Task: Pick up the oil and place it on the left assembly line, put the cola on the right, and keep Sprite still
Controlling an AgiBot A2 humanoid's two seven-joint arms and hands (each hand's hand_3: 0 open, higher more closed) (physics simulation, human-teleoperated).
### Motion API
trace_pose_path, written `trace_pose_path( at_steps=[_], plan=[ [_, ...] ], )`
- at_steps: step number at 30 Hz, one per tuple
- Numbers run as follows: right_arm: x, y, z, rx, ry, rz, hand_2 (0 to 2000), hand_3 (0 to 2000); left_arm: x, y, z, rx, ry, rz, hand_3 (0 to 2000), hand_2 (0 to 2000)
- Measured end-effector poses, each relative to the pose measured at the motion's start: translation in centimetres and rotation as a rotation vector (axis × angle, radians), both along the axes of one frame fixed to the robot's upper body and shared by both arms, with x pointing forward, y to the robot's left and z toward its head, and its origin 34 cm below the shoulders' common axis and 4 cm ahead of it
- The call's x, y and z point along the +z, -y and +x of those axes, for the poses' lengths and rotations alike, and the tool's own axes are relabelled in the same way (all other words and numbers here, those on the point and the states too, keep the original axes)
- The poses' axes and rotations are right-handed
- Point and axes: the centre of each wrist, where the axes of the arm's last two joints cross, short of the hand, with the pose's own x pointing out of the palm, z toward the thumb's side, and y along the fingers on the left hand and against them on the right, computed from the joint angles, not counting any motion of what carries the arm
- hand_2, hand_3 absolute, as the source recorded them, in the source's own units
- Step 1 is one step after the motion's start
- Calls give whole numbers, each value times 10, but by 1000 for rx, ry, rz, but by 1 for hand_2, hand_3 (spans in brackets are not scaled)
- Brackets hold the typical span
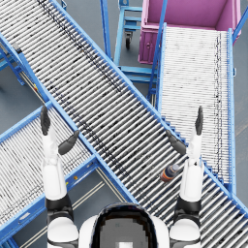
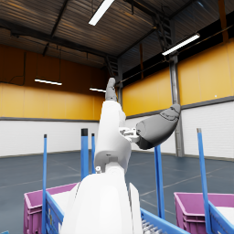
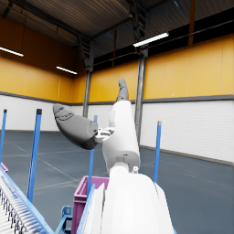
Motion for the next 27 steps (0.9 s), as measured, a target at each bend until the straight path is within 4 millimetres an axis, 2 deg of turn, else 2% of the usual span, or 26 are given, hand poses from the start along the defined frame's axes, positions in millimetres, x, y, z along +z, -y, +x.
trace_pose_path(
  at_steps=[27],
  plan=[
    [-8,0,2,-2,-27,24,0,0,-3,7,2,-22,-8,-15,0,0]
  ],
)
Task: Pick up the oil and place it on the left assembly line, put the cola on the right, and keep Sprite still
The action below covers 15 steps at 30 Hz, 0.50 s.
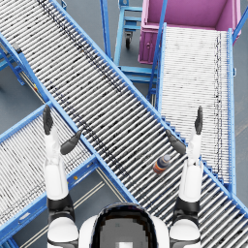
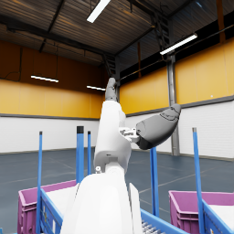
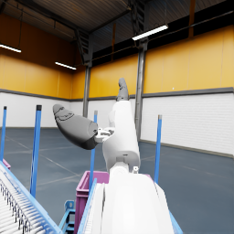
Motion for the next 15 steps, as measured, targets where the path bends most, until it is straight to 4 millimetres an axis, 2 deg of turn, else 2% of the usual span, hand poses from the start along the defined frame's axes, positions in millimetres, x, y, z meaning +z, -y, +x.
trace_pose_path(
  at_steps=[15],
  plan=[
    [-5,1,-2,-5,-11,13,0,0,-2,2,-1,-6,-1,-9,0,0]
  ],
)
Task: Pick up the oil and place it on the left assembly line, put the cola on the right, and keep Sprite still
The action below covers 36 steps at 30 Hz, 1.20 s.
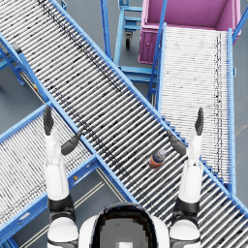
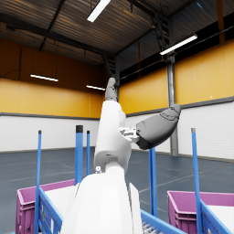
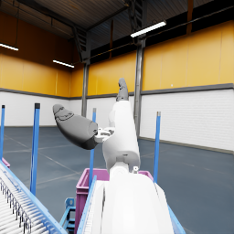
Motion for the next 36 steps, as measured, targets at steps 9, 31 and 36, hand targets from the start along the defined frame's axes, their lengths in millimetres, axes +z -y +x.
trace_pose_path(
  at_steps=[9,31,36],
  plan=[
    [-5,-2,-1,6,-16,5,0,0,-6,3,0,-8,-20,-4,0,0],
    [-94,-49,-32,182,-323,-41,0,0,-14,11,-2,-34,-40,-9,0,0],
    [-126,-64,-33,241,-450,-56,0,0,-13,12,-3,-39,-34,-9,0,0]
  ],
)
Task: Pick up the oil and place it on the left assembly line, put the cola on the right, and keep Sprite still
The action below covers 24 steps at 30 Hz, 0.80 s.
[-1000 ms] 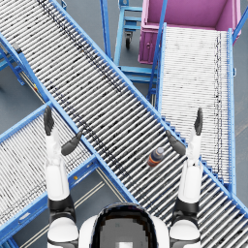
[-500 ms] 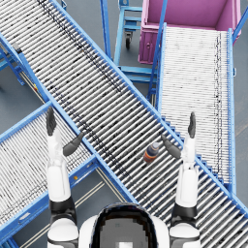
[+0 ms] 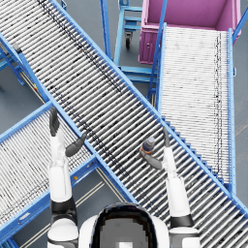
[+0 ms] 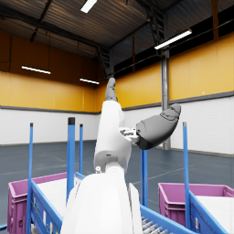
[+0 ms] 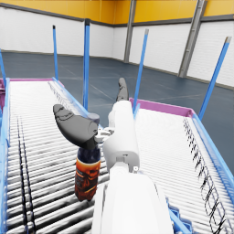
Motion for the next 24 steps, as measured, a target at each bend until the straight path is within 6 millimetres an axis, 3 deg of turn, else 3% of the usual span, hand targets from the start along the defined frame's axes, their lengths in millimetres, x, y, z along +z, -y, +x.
trace_pose_path(
  at_steps=[12,18,19,20,24],
  plan=[
    [-85,-24,48,17,-348,-27,0,0,-5,5,2,-15,-18,-3,0,0],
    [-107,-37,65,25,-450,-45,0,0,-7,4,4,-11,-29,-11,0,0],
    [-106,-38,68,19,-452,-44,1361,327,-7,3,4,-10,-30,-12,0,0],
    [-106,-39,71,12,-452,-44,2000,653,-7,3,4,-9,-30,-14,0,0],
    [-106,-39,75,-3,-458,-40,2000,1960,-7,4,4,-13,-29,-14,0,0]
  ],
)
